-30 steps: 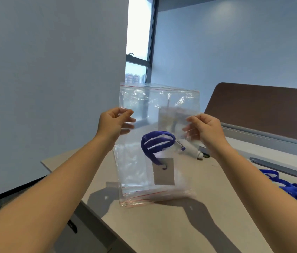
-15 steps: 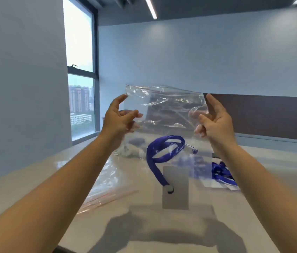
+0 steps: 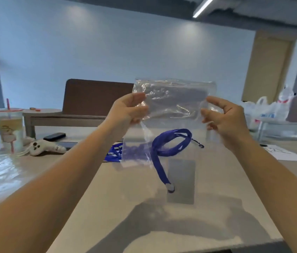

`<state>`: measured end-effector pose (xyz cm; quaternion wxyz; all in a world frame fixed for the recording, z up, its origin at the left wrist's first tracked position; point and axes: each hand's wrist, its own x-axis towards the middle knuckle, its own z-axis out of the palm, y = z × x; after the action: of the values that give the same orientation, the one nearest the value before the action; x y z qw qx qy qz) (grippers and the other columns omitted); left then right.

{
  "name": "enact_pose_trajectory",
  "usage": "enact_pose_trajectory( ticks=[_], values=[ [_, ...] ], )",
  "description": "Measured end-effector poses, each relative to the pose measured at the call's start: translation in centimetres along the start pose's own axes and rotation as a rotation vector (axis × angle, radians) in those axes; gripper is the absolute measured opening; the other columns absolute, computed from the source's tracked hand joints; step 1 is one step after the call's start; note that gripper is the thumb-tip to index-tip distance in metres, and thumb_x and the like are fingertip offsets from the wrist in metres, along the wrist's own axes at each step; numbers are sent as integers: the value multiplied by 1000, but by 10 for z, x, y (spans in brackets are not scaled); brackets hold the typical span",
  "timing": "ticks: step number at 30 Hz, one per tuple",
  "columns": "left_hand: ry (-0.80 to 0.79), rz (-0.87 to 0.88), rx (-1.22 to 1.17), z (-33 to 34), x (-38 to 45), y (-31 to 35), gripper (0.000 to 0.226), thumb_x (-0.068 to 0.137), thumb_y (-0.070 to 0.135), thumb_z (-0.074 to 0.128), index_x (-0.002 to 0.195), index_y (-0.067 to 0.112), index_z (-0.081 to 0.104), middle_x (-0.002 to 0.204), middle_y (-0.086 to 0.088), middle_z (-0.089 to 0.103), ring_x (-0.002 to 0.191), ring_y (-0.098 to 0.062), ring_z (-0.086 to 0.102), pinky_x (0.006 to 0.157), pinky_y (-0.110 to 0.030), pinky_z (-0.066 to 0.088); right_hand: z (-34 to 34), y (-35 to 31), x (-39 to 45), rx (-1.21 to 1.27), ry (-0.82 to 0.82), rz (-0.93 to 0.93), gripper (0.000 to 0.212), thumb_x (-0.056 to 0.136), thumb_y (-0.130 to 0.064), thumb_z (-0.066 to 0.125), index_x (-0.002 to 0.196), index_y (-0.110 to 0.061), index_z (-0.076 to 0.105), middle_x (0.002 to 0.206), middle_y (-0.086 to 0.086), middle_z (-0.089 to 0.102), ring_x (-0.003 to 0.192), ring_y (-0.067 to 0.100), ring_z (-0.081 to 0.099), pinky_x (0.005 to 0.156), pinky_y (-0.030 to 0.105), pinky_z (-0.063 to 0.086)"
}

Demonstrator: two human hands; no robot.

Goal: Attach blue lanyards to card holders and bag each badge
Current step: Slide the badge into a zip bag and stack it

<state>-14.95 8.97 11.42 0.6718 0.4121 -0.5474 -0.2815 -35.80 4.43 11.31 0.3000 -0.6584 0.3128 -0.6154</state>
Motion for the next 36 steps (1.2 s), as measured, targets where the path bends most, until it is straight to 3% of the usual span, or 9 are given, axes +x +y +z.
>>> enact_pose_trajectory(
  ticks=[7, 13, 16, 17, 19, 21, 25, 31, 36],
  values=[
    [-260, -143, 171, 79, 30, -80, 58, 83, -10, 52, 133, 16, 41, 136, 6, 43, 79, -14, 55, 64, -22, 46, -71, 67, 9, -218, 43, 194, 60, 79, -1, 64, 134, -3, 39, 140, 16, 39, 82, 20, 54, 41, 8, 46],
    [-420, -243, 312, 131, 56, -159, 67, 82, -8, 56, 139, 15, 31, 145, -1, 35, 76, -10, 52, 63, -18, 46, -102, 153, 21, -477, -12, 355, 72, 75, -3, 68, 138, -4, 32, 147, 9, 26, 105, 27, 51, 46, 14, 51],
    [-479, -244, 389, 147, 70, -184, 72, 81, -5, 59, 142, 14, 26, 142, -7, 39, 72, -9, 52, 61, -18, 45, -111, 185, 32, -610, -62, 381, 79, 76, -9, 69, 141, -5, 25, 148, 7, 19, 126, 28, 38, 77, 29, 54],
    [-498, -248, 427, 151, 74, -191, 74, 80, -2, 61, 142, 15, 25, 134, -10, 46, 72, -9, 52, 62, -17, 44, -114, 194, 35, -671, -86, 380, 81, 76, -12, 70, 142, -5, 22, 149, 8, 17, 132, 28, 31, 97, 36, 45],
    [-534, -276, 507, 154, 81, -209, 79, 79, 6, 66, 143, 18, 24, 108, -8, 56, 76, -13, 54, 68, -21, 45, -116, 208, 39, -760, -145, 397, 84, 76, -16, 70, 142, -4, 19, 151, 9, 13, 138, 24, 21, 111, 31, 21],
    [-555, -310, 616, 153, 85, -225, 82, 76, 18, 71, 143, 22, 24, 108, -6, 53, 93, -19, 54, 85, -26, 43, -116, 222, 40, -796, -211, 447, 85, 77, -19, 69, 143, -6, 17, 152, 9, 11, 139, 23, 19, 112, 30, 17],
    [-655, -194, 962, 152, 83, -246, 77, 78, 40, 65, 142, 20, 27, 144, -6, 35, 129, -23, 37, 106, -31, 29, -121, 244, 39, -982, -353, 543, 75, 81, -36, 63, 141, -12, 26, 154, 9, 4, 140, 29, 17, 114, 40, 19],
    [-800, -217, 1201, 156, 86, -256, 74, 83, 57, 48, 143, 20, 25, 150, -6, 27, 136, -23, 27, 111, -32, 23, -133, 256, 38, -1212, -540, 560, 58, 87, -53, 41, 133, -18, 39, 143, 6, 35, 127, 29, 37, 103, 40, 32],
    [-820, -198, 1265, 159, 86, -260, 73, 84, 61, 40, 144, 27, 18, 154, -3, 17, 141, -24, 17, 114, -35, 15, -140, 261, 38, -1264, -559, 552, 55, 88, -53, 38, 131, -20, 40, 144, 2, 36, 129, 28, 35, 105, 41, 31]
  ],
)
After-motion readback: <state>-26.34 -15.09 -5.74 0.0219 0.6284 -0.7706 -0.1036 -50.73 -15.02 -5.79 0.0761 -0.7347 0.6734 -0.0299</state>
